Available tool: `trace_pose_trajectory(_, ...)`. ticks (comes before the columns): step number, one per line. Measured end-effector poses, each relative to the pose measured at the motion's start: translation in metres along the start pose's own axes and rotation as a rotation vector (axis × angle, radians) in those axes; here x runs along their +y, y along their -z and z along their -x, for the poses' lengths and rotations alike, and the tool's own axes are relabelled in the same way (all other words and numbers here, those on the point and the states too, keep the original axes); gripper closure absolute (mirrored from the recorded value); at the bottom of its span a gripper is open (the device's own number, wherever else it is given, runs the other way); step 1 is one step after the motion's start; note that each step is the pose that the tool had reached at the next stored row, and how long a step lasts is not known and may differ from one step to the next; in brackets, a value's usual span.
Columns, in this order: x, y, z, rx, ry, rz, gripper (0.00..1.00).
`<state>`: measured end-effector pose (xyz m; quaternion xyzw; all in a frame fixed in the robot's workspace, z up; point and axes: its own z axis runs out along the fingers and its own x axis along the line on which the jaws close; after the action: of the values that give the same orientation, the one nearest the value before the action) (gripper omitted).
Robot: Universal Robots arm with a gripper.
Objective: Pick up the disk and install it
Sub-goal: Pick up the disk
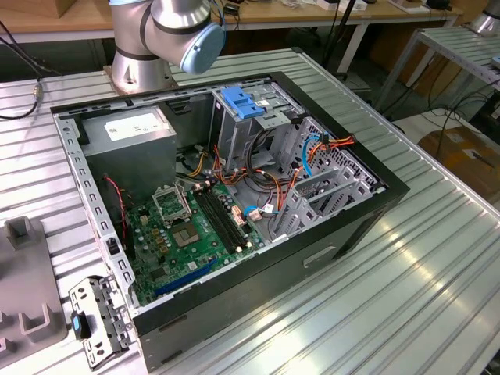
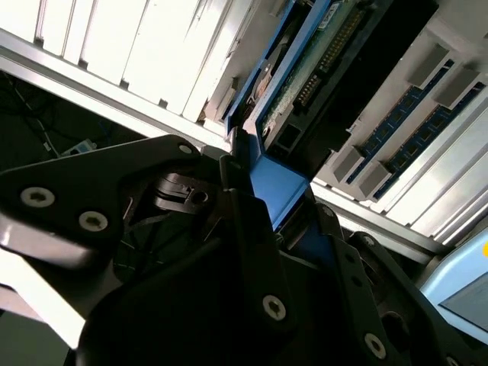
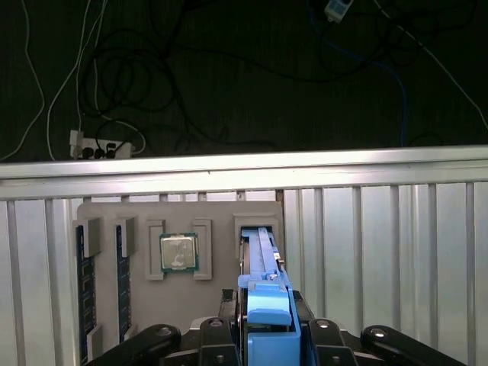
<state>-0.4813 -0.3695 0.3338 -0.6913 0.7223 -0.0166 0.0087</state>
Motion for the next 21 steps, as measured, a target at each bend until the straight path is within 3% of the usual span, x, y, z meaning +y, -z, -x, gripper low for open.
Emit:
trace_pose_trajectory(12,-0.0005,0.0158,-0.0002,0.0008,0.000,-0.0001,0.63)
trace_pose_trajectory(21,-0.0007,0.0188,-0.0002,0.0010,0.000,-0.0001,0.63)
